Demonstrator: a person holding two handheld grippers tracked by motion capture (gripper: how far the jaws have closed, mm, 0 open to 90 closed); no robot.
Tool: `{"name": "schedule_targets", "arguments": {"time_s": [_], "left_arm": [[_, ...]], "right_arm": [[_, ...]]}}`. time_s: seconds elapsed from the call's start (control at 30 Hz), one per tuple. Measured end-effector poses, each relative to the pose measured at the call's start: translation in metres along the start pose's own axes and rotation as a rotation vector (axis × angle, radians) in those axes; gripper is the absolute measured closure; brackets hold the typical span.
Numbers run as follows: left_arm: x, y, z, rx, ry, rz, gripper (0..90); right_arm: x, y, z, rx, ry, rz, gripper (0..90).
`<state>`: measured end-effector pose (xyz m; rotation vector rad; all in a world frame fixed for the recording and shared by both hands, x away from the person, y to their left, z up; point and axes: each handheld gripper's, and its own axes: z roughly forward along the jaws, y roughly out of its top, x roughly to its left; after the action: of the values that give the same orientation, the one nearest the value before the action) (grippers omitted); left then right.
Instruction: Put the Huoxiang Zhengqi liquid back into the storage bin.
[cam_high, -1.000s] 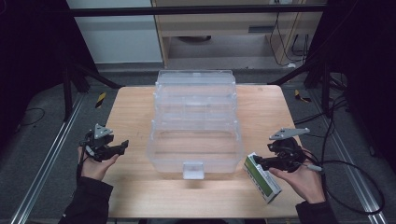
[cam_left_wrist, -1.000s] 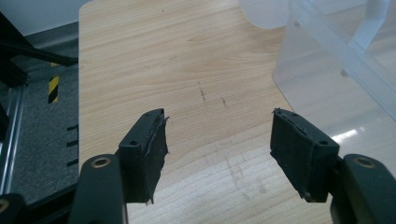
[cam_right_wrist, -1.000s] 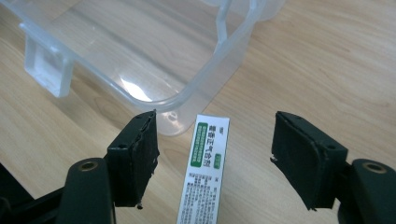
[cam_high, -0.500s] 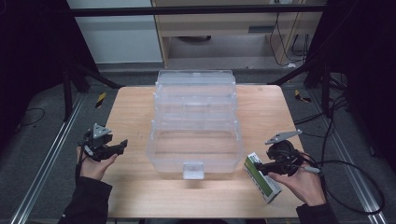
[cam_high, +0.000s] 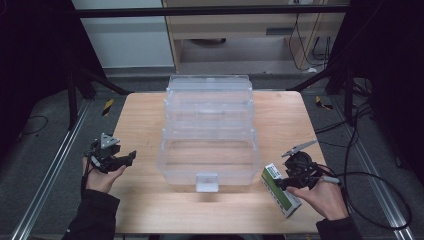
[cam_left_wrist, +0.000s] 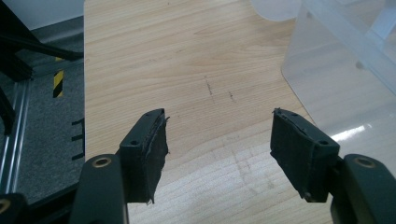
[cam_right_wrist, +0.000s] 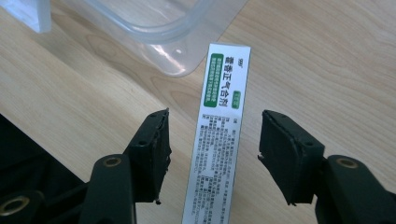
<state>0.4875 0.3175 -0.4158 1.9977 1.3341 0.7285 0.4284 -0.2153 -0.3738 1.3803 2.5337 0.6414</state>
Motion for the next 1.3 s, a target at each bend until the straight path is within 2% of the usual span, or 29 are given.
{"name": "schedule_targets", "arguments": {"time_s": [0.6, 1.3], "left_arm": [[-0.001, -0.001, 0.002, 0.015, -0.003, 0.008, 36.1], [-0.003, -0.002, 0.005, 0.031, -0.008, 0.017, 35.8]], "right_arm": [[-0.003, -0.004, 0.009, 0.073, -0.001, 0.005, 48.4], [-0.004, -0.004, 0.017, 0.122, 0.014, 0.006, 53.5]]}}
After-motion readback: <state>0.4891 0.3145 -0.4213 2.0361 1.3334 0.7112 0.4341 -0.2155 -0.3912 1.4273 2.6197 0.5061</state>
